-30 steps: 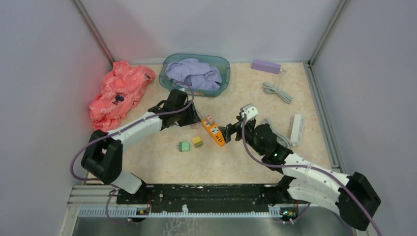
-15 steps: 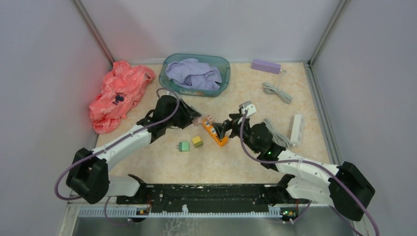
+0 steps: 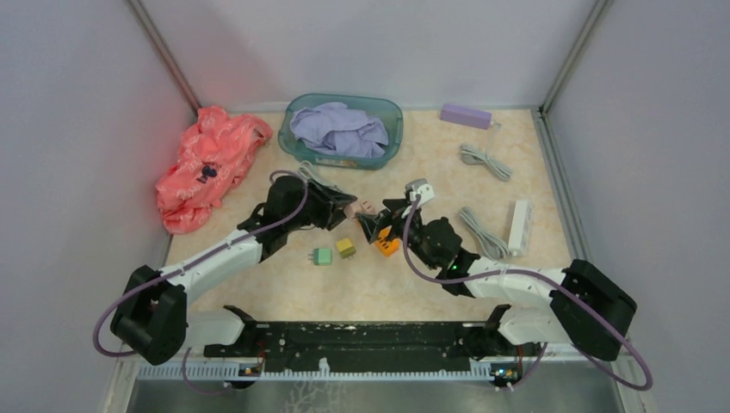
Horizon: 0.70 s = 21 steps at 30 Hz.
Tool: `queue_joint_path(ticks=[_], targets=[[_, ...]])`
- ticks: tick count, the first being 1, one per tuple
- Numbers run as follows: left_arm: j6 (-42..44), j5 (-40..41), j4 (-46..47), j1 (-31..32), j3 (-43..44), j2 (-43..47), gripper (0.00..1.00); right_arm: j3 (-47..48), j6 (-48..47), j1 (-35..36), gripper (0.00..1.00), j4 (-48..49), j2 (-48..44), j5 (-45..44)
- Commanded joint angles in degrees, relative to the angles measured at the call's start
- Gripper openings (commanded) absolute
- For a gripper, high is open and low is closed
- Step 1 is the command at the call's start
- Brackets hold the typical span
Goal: Insert the plug
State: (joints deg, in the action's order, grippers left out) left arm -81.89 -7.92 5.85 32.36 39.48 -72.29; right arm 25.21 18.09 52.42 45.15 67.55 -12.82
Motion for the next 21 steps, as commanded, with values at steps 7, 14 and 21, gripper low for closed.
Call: queue_joint_path(ticks=[7, 14, 21], targets=[[-9.27, -0.9, 6.53, -0.19, -2.2, 2.63, 0.0, 4.89, -1.26, 3.93, 0.82, 11.12, 6.91, -7.18], [-10.38, -1.31, 7.71, -0.02, -2.6, 2.68, 0.0, 6.74, -2.24, 5.16, 0.75, 13.55, 12.27, -9.49], [-11.46, -1.4, 9.43, 0.16, -3.85, 2.95, 0.0, 8.36, -2.27, 6.4, 0.67, 13.73, 16.1, -10.98]])
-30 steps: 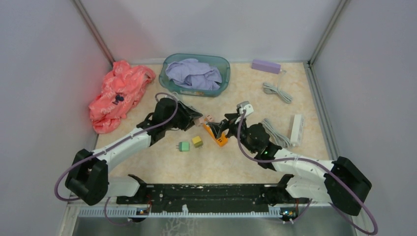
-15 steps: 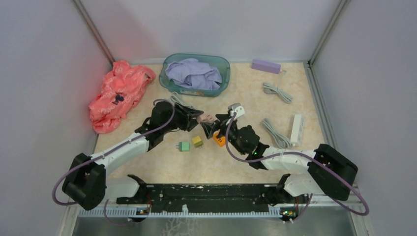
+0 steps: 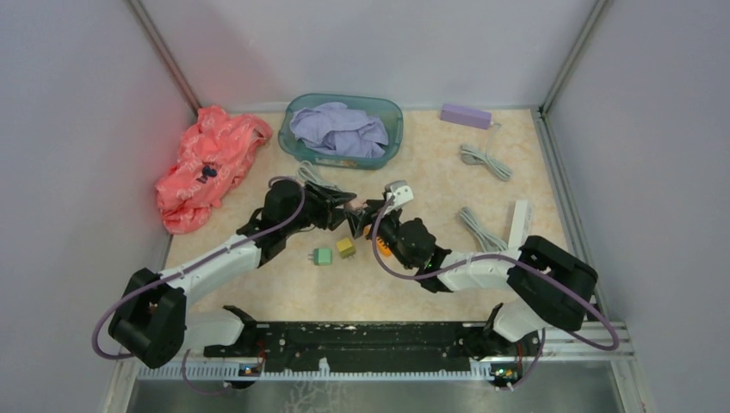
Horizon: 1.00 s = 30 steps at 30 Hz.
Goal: Insert the plug
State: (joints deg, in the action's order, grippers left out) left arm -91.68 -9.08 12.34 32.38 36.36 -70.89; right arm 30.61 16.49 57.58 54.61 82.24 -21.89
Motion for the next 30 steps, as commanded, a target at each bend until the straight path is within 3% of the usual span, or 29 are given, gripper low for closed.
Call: queue_joint_path(ticks=[1, 10, 17, 23, 30], targets=[[-1.74, -0.36, 2.95, 0.14, -0.73, 1.59, 0.0, 3.01, -0.74, 1.41, 0.65, 4.69, 1.74, -2.28], [-2.9, -0.48, 4.79, 0.4, -2.24, 2.07, 0.0, 3.58, -1.33, 1.91, 0.5, 5.61, 3.84, -3.98], [-3.19, -0.86, 5.34, 0.58, -3.39, 2.12, 0.04, 3.43, -2.87, 1.94, 0.3, 5.98, 3.65, -4.45], [-1.35, -0.64, 6.67, 0.58, -5.36, 2.55, 0.28, 2.99, -5.63, 1.97, 0.0, 3.34, 1.15, -3.05], [6.52, 1.72, 4.57, 0.58, -5.08, 3.04, 0.57, 2.78, -7.88, 1.94, 0.0, -6.6, -4.91, -1.27]])
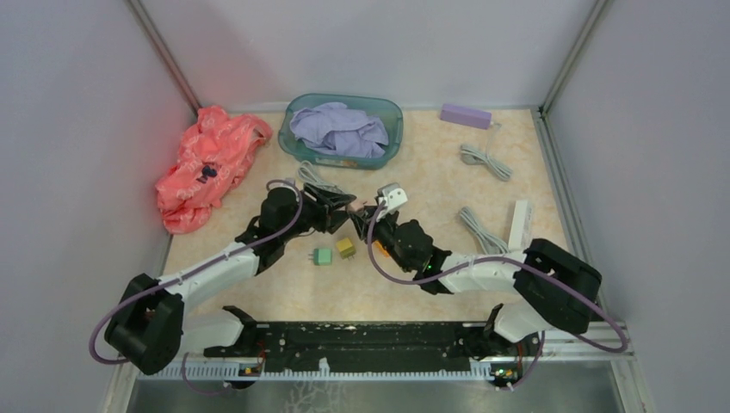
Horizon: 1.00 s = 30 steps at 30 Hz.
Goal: Insert the plug
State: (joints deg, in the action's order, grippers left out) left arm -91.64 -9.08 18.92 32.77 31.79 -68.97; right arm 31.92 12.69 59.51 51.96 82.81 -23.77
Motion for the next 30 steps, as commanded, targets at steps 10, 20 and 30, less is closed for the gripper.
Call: queue_joint_path(ticks=[10, 20, 30], targets=[[26.75, 2.1, -2.78, 0.18, 0.73, 0.85, 0.76, 6.91, -5.17, -2.56, 0.0, -31.48, -14.12, 6.87], [44.68, -0.44, -7.84, 0.12, 4.63, -1.46, 0.86, 21.29, -7.42, -8.83, 0.0, -61.26, -12.84, 14.44], [54.03, -1.76, -11.28, 0.11, 9.17, -8.82, 0.85, 35.12, -8.94, -12.71, 0.0, -80.41, -3.88, 22.34]])
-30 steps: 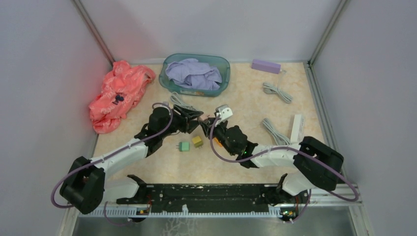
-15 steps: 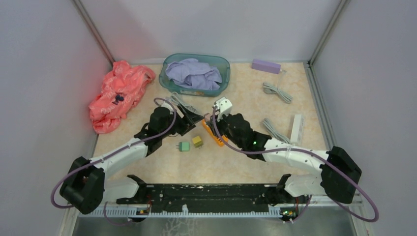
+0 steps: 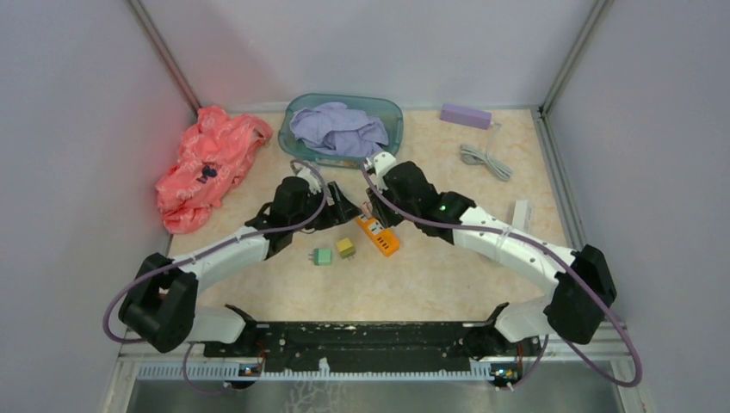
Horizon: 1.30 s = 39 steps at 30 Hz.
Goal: Insert the plug
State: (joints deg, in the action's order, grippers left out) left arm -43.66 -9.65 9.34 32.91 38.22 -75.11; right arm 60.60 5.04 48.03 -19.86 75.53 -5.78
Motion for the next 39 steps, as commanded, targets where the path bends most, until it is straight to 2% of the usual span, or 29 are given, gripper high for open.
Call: queue_joint_path(ticks=[1, 7, 16, 39], targets=[[6.77, -1.19, -1.56, -0.03, 2.88, -3.89, 0.84, 7.73, -1.46, -1.45, 0.0, -10.62, 4.45, 4.73], [8.48, -0.45, -1.6, -0.03, 5.45, -9.82, 0.81, 13.81, -3.13, -3.55, 0.0, -17.74, 10.36, 8.13], [7.88, -0.94, 1.74, -0.03, 7.75, -17.2, 0.74, 20.32, -3.87, -5.25, 0.0, -24.18, 18.6, 8.65], [5.95, -1.14, 1.88, 0.05, 8.31, -24.32, 0.63, 24.22, -3.27, -5.75, 0.0, -23.58, 29.02, 5.47]])
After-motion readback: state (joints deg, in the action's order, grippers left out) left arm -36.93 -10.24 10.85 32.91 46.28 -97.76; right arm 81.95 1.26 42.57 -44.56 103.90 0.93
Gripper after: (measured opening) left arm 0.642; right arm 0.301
